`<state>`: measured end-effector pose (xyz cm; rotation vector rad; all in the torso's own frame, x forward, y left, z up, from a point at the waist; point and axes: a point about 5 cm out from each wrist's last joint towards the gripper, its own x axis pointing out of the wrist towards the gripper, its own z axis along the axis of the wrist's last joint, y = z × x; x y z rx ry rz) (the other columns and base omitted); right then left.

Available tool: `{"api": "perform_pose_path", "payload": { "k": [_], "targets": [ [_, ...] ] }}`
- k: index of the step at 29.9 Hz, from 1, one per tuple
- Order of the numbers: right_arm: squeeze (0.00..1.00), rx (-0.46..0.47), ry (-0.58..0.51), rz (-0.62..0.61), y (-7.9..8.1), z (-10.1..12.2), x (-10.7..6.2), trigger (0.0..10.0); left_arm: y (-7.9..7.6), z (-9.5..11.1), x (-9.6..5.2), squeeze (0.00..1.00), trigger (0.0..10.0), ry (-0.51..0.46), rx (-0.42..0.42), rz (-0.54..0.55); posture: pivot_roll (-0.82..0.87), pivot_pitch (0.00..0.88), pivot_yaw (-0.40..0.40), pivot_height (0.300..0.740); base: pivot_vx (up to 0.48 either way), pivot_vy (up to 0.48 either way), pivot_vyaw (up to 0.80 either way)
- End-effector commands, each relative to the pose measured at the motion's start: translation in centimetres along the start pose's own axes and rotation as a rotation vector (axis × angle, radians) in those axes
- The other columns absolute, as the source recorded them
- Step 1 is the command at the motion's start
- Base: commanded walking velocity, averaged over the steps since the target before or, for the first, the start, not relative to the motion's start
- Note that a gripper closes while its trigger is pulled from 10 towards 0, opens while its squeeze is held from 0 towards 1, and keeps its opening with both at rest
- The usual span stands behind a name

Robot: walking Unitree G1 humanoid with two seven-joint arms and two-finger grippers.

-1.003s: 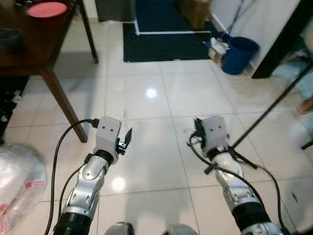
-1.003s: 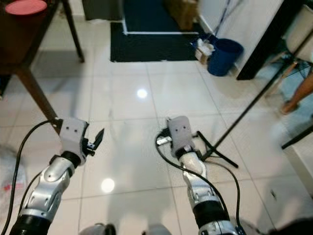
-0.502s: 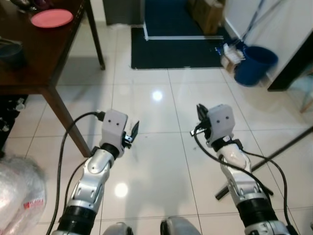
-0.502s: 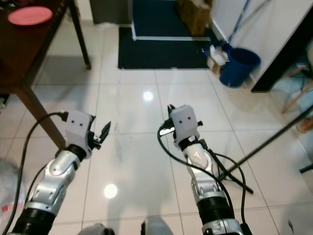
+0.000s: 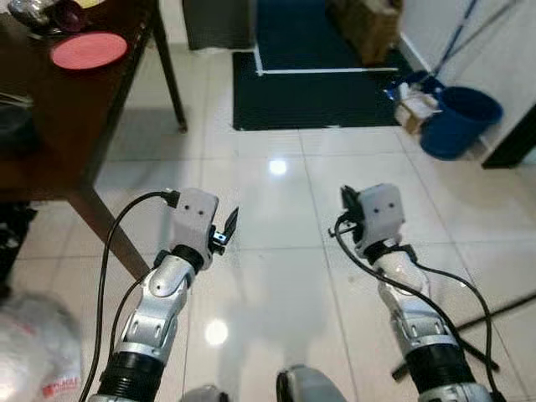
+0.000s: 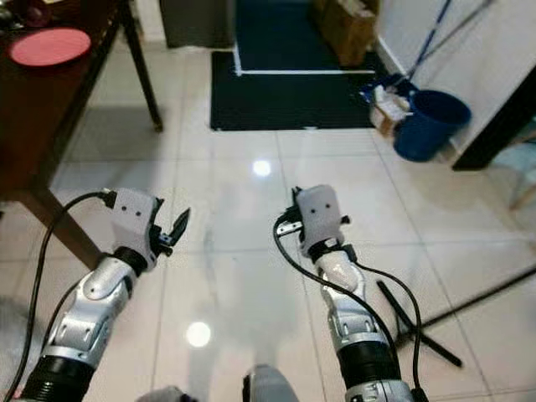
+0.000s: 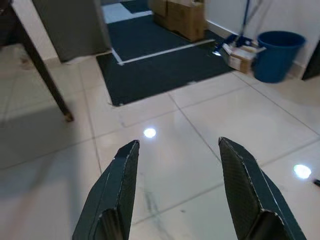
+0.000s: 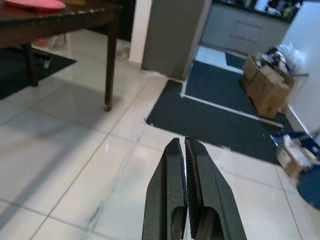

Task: Setting the table

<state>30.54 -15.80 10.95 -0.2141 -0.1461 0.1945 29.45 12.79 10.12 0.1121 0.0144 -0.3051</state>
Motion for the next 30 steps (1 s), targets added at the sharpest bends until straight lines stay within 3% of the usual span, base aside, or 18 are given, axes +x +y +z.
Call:
{"api": "perform_pose_path", "payload": {
  "k": [1,13,26,30],
  "targets": [
    [0.0,0.023,0.031,0.002,0.5,-0.6,-0.3,10.0,0.2,-0.7,-0.4,0.0,10.0,0.03,-0.004,0.003,-0.13,0.0,0.056,0.74,0.48,0.0,-0.43],
    [0.0,0.03,0.045,-0.013,0.4,-0.7,-0.3,10.0,0.3,-0.7,-0.3,0.0,10.0,0.031,-0.002,-0.001,-0.13,0.0,0.059,0.74,0.48,0.0,-0.74],
    [0.0,0.022,0.036,-0.009,0.4,-0.3,-0.1,10.0,0.3,-0.7,-0.2,0.0,10.0,0.03,-0.003,0.0,-0.13,0.0,0.058,0.74,0.48,0.0,0.0],
    [0.0,0.032,-0.008,0.006,0.6,0.8,0.4,10.0,0.4,-0.6,-0.2,0.0,10.0,0.029,-0.003,0.003,-0.13,0.0,0.058,0.74,0.48,0.0,0.0]
  ]
}}
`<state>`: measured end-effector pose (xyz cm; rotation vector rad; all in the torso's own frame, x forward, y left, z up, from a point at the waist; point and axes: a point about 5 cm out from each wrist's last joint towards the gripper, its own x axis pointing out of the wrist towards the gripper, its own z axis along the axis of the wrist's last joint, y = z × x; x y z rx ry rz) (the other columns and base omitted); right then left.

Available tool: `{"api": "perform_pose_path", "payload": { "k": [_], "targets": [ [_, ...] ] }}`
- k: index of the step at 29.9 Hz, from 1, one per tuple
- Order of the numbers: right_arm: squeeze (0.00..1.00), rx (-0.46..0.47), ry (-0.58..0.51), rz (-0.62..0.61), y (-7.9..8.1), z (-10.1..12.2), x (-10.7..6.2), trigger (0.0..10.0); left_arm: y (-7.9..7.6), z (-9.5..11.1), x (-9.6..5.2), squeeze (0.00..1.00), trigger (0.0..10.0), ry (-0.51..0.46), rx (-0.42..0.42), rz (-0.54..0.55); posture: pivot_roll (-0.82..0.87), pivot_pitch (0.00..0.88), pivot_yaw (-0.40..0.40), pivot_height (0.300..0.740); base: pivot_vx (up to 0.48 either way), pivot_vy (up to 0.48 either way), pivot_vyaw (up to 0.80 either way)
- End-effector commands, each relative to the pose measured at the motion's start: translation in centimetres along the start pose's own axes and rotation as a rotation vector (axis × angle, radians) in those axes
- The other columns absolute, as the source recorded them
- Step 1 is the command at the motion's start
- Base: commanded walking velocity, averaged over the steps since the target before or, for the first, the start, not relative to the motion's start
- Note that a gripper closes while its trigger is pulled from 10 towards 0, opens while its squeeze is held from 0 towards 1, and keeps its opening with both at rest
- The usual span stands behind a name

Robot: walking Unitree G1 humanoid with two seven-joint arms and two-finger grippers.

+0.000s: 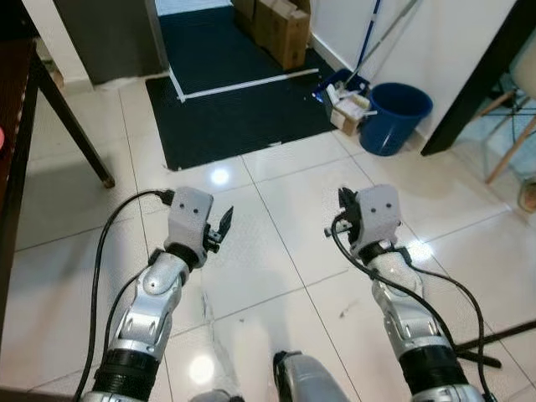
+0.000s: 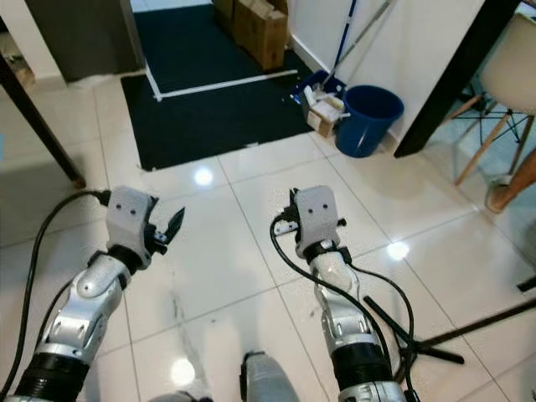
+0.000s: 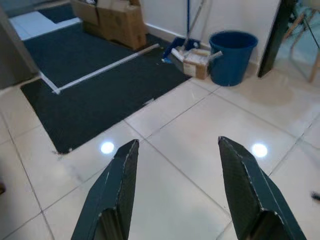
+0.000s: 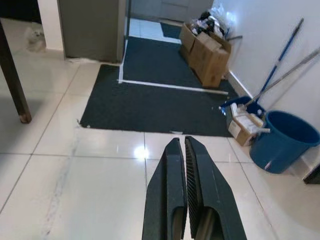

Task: Setting the table

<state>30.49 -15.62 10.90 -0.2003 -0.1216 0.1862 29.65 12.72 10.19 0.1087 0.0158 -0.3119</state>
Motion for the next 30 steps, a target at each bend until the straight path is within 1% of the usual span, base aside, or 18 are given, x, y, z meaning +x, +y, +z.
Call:
{"api": "perform_pose_path", "payload": {
  "k": [1,5,10,20,24,27,30],
  "targets": [
    [0.0,0.026,-0.051,0.018,0.5,1.4,0.6,10.0,0.4,-0.7,-0.5,0.0,10.0,0.029,0.001,0.012,-0.13,0.0,0.056,0.74,0.48,0.0,0.0],
    [0.0,0.06,-0.081,0.037,1.1,2.2,0.9,10.0,0.5,-0.7,-0.7,0.0,10.0,0.029,0.002,0.019,-0.12,0.0,0.053,0.74,0.48,0.0,0.0],
    [0.0,0.072,-0.087,0.058,1.7,2.4,1.1,10.0,0.6,-0.7,-0.8,0.0,10.0,0.029,0.002,0.023,-0.12,0.0,0.051,0.74,0.48,0.0,0.0],
    [0.0,0.079,-0.083,0.068,1.7,2.4,1.1,10.0,0.6,-0.7,-0.7,0.0,10.0,0.027,0.005,0.023,-0.12,0.0,0.053,0.74,0.48,0.0,0.0],
    [0.0,0.079,-0.082,0.077,1.8,2.5,1.1,10.0,0.6,-0.7,-0.8,0.0,10.0,0.038,-0.003,0.028,-0.12,0.0,0.053,0.74,0.0,0.0,0.0],
    [0.0,0.088,-0.069,0.099,2.0,2.3,1.0,10.0,0.7,-1.0,-1.3,0.0,10.0,0.057,-0.011,0.036,-0.11,0.0,0.051,0.74,0.0,0.0,0.0],
    [0.0,0.127,-0.058,0.106,2.1,2.1,0.9,10.0,0.7,-1.4,-1.6,0.0,10.0,0.085,-0.043,0.053,-0.11,0.0,0.05,0.74,0.0,0.0,0.0]
  ]
}}
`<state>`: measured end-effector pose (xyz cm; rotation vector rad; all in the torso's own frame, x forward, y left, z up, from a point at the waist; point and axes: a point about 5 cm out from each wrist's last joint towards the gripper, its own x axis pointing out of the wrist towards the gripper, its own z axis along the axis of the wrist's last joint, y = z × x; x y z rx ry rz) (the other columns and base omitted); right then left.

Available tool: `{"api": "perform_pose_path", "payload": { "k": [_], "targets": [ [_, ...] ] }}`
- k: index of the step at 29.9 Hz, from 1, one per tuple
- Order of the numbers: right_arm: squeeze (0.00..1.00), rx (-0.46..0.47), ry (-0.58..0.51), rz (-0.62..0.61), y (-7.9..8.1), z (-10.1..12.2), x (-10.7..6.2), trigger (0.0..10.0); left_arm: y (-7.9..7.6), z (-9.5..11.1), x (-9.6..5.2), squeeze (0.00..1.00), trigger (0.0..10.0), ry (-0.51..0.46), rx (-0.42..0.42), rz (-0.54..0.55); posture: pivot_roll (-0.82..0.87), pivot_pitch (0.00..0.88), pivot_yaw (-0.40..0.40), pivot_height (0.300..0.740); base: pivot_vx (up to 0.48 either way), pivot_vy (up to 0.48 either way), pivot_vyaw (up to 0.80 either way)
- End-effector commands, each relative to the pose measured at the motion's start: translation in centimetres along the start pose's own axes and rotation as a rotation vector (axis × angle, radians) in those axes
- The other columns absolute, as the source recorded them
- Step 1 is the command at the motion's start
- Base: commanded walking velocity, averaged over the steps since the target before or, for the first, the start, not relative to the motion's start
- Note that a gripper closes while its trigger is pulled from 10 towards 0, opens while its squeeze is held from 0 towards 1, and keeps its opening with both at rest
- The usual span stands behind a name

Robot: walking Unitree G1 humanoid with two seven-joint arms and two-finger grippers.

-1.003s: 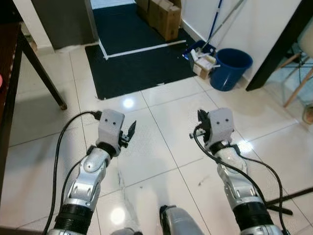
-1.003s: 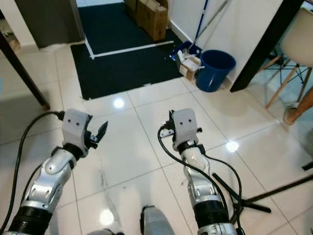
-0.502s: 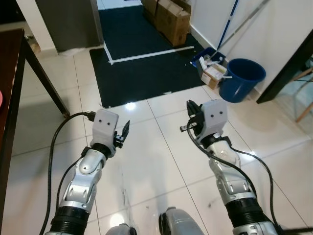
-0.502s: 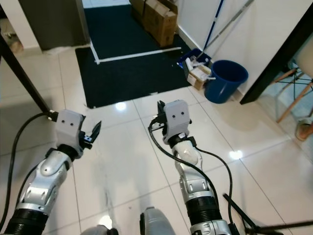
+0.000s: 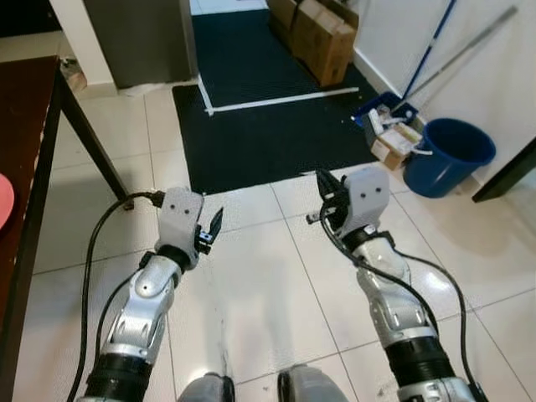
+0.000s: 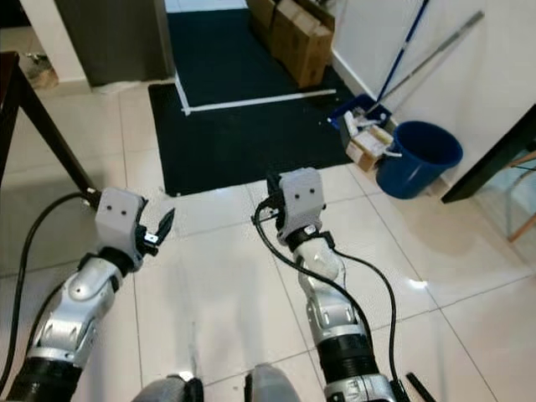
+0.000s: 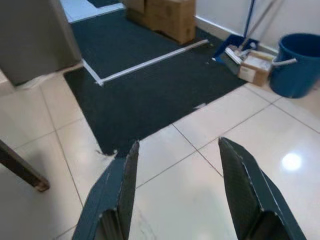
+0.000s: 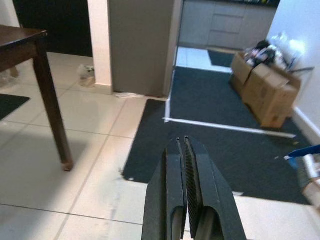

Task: Setting the table

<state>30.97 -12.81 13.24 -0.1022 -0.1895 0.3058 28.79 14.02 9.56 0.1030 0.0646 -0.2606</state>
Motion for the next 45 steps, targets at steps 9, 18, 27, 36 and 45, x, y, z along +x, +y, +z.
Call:
{"api": "perform_pose_path", "payload": {
  "k": [9,18,27,36,45],
  "targets": [
    [0.0,0.308,0.014,-0.041,-0.1,-0.1,-0.2,10.0,-0.9,-1.9,-1.6,0.0,10.0,0.111,-0.085,-0.025,-0.1,0.0,0.051,0.74,0.0,0.0,0.0],
    [0.0,0.594,-0.043,-0.127,-0.9,0.9,0.2,10.0,-1.6,-1.5,-1.7,0.0,10.0,0.105,-0.045,-0.07,-0.1,0.0,0.052,0.74,0.0,0.0,0.35],
    [0.0,1.011,-0.281,0.19,0.5,6.0,0.1,10.0,-1.0,-1.3,-1.6,0.0,10.0,0.108,-0.023,-0.046,-0.11,0.0,0.058,0.74,0.0,0.0,0.8],
    [0.0,1.043,-0.323,0.611,3.7,9.1,-1.7,10.0,-0.6,-0.8,-1.6,0.0,10.0,0.096,-0.013,-0.027,-0.1,0.002,0.059,0.74,0.0,0.0,0.8],
    [0.0,1.032,-0.309,0.647,3.7,9.5,-1.9,10.0,0.5,3.3,-1.2,0.0,10.0,-0.031,-0.01,-0.023,-0.1,0.006,0.06,0.74,0.0,0.0,0.8]
  ]
}}
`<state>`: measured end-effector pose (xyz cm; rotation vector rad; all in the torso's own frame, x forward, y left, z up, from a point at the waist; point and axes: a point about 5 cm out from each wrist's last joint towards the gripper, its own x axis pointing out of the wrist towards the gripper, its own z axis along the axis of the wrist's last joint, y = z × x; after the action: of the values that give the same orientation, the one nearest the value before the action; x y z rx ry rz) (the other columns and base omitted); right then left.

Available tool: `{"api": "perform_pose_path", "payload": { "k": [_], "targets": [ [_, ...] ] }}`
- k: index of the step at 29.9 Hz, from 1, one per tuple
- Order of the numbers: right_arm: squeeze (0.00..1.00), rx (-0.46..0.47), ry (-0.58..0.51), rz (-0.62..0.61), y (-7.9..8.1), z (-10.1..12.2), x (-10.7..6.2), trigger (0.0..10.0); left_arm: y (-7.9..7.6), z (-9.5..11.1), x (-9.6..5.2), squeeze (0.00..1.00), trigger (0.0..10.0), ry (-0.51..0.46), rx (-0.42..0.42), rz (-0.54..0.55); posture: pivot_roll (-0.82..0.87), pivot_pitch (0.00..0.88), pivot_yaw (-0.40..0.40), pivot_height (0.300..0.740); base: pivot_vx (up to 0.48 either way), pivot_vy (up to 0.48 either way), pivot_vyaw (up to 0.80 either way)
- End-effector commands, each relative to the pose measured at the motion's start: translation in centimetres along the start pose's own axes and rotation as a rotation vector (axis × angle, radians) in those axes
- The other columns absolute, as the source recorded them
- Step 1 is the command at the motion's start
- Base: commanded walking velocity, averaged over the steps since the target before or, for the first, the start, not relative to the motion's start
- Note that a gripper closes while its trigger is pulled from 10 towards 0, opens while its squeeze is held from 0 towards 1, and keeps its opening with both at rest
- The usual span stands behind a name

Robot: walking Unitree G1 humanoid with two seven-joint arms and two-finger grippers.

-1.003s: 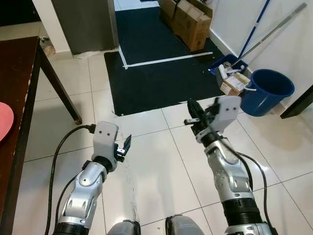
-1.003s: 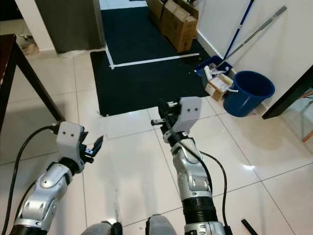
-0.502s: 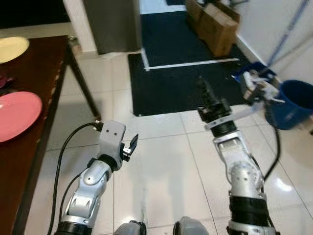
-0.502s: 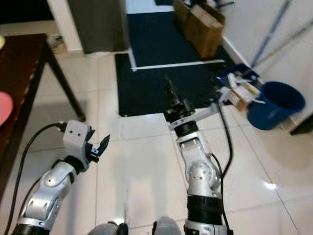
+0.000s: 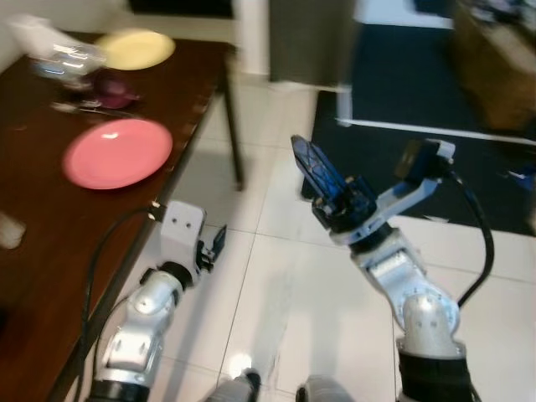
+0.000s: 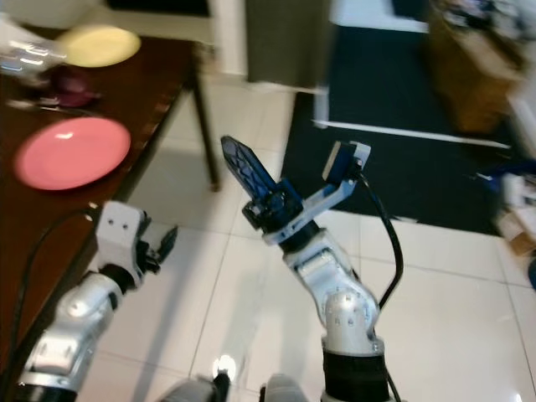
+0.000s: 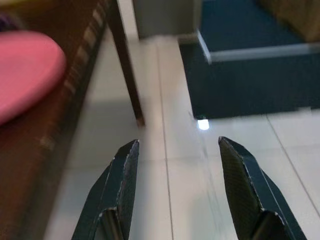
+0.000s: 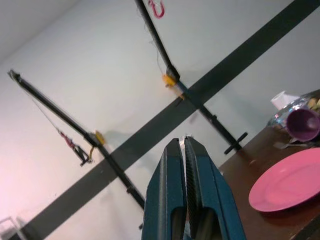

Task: Setting the table

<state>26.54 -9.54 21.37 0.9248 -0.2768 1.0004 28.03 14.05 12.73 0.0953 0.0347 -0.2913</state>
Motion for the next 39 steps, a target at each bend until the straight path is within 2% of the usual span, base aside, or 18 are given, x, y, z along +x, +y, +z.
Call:
{"api": "perform_pose_path", "payload": {
  "k": [1,2,3,4,5,7,8,10,11,12,13,16,27,32,39],
  "targets": [
    [0.0,0.0,0.015,0.04,0.7,-0.1,0.3,10.0,0.7,2.4,-0.2,0.0,10.0,-0.065,-0.003,-0.006,-0.09,0.009,0.056,0.74,0.0,0.0,0.8],
    [0.0,-0.007,0.022,0.05,0.8,0.0,0.4,10.0,0.8,4.0,-0.2,0.0,10.0,-0.112,0.002,-0.018,-0.09,0.009,0.056,0.74,0.0,0.0,0.8],
    [0.0,-0.007,0.022,0.05,0.8,0.0,0.4,10.0,0.8,4.0,-0.2,0.0,10.0,-0.112,0.002,-0.018,-0.09,0.009,0.056,0.74,0.0,0.0,0.8],
    [0.0,-0.015,0.035,0.062,1.0,0.0,0.4,10.0,1.1,5.9,-0.4,0.0,10.0,-0.166,0.017,-0.034,-0.08,0.009,0.054,0.74,0.0,0.0,0.8],
    [0.0,-0.022,0.05,0.074,1.1,0.0,0.6,10.0,1.9,7.9,-0.6,0.0,10.0,-0.21,0.062,-0.032,-0.07,0.011,0.051,0.74,0.0,0.0,0.8],
    [0.0,-0.026,0.068,0.084,1.2,-0.2,0.7,10.0,3.4,10.0,-0.9,0.0,10.0,-0.241,0.127,-0.001,-0.06,0.011,0.049,0.74,0.0,0.0,0.8],
    [0.0,-0.026,0.068,0.084,1.2,-0.2,0.7,10.0,3.4,10.0,-0.9,0.0,10.0,-0.241,0.127,-0.001,-0.06,0.011,0.049,0.74,0.0,0.0,0.8],
    [0.0,-0.023,0.079,0.088,1.1,-0.3,0.8,10.0,4.8,10.7,-1.0,0.0,10.0,-0.232,0.164,0.045,-0.06,0.012,0.046,0.74,0.0,0.0,0.8],
    [0.0,-0.023,0.079,0.088,1.1,-0.3,0.8,10.0,4.8,10.7,-1.0,0.0,10.0,-0.232,0.164,0.045,-0.06,0.012,0.046,0.74,0.0,0.0,0.8],
    [0.0,-0.024,0.089,0.092,1.1,-0.5,0.9,10.0,5.6,11.0,-1.1,0.0,10.0,-0.222,0.165,0.076,-0.05,0.012,0.045,0.74,0.0,0.0,0.8],
    [0.0,-0.024,0.089,0.092,1.1,-0.5,0.9,10.0,5.6,11.0,-1.1,0.0,10.0,-0.222,0.165,0.076,-0.05,0.012,0.045,0.74,0.0,0.0,0.8],
    [0.0,-0.031,0.113,0.097,1.2,-0.8,1.0,10.0,7.0,12.0,-1.3,0.0,10.0,-0.235,0.165,0.134,-0.05,0.013,0.046,0.74,0.0,0.0,0.8],
    [0.0,-0.044,0.117,0.074,0.9,-0.7,0.7,10.0,5.9,14.1,-1.4,0.0,10.0,-0.261,0.18,0.058,-0.06,0.011,0.056,0.74,0.0,0.0,0.8],
    [0.0,-0.046,0.115,0.063,0.7,-0.7,0.6,10.0,5.8,14.3,-1.4,0.0,10.0,-0.178,0.24,-0.021,-0.06,0.008,0.055,0.74,0.0,0.0,0.8],
    [0.0,-0.05,0.112,0.054,0.5,-0.7,0.7,10.0,6.6,14.3,-1.3,0.0,10.0,-0.15,0.212,-0.005,-0.06,0.005,0.058,0.74,0.0,0.0,0.8]
  ]
}}
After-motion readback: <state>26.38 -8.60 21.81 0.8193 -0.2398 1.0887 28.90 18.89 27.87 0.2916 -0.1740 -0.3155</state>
